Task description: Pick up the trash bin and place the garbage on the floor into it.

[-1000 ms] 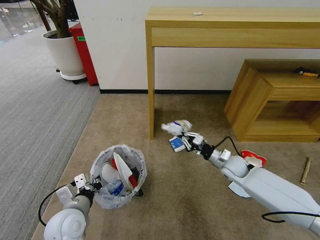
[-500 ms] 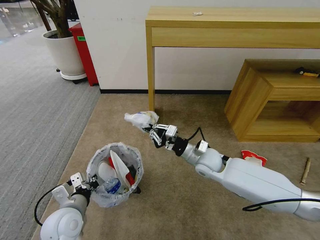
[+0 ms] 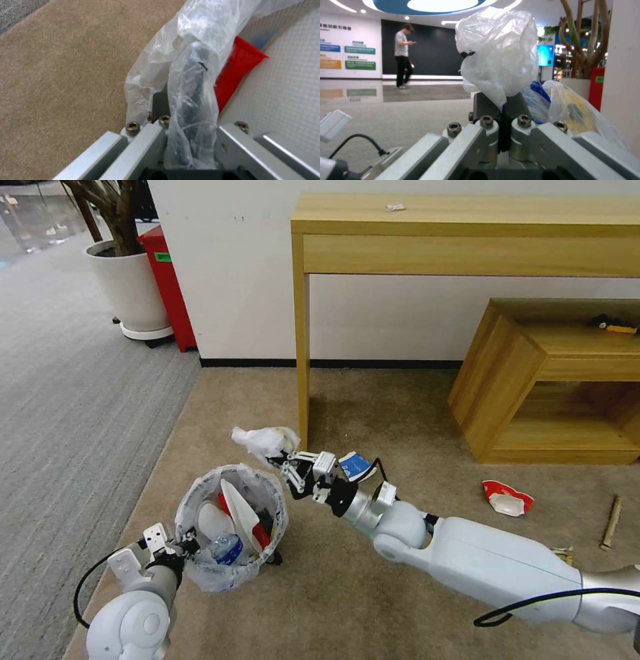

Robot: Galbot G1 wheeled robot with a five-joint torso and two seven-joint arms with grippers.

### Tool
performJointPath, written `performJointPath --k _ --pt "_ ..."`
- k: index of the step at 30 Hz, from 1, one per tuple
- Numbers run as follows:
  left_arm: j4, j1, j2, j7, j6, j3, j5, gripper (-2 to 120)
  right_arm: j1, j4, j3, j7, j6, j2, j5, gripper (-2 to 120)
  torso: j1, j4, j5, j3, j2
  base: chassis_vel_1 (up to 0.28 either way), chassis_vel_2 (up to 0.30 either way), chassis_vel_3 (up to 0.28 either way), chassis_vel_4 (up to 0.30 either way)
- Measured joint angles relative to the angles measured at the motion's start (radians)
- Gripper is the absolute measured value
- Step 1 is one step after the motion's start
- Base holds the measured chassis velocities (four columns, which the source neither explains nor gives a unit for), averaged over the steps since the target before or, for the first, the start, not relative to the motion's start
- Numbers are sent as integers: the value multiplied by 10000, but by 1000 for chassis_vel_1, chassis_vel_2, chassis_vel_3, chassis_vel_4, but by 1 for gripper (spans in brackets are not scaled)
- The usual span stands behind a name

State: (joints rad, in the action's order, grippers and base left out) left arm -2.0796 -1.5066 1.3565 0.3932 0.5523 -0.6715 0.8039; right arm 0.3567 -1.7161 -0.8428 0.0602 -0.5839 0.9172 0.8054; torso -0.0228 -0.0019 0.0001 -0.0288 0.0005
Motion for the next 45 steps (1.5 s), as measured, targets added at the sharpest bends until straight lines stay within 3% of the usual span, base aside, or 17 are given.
performJointPath --k 20,45 --pt "-130 24 -105 41 4 -130 213 0 612 552 -868 -98 -211 312 -5 0 0 0 1 0 0 0 0 0 0" --pt "-1096 -374 138 -25 23 252 64 0 572 1752 -1132 -82 -334 1096 -50 0 -1 0 1 0 2 0 0 0 0"
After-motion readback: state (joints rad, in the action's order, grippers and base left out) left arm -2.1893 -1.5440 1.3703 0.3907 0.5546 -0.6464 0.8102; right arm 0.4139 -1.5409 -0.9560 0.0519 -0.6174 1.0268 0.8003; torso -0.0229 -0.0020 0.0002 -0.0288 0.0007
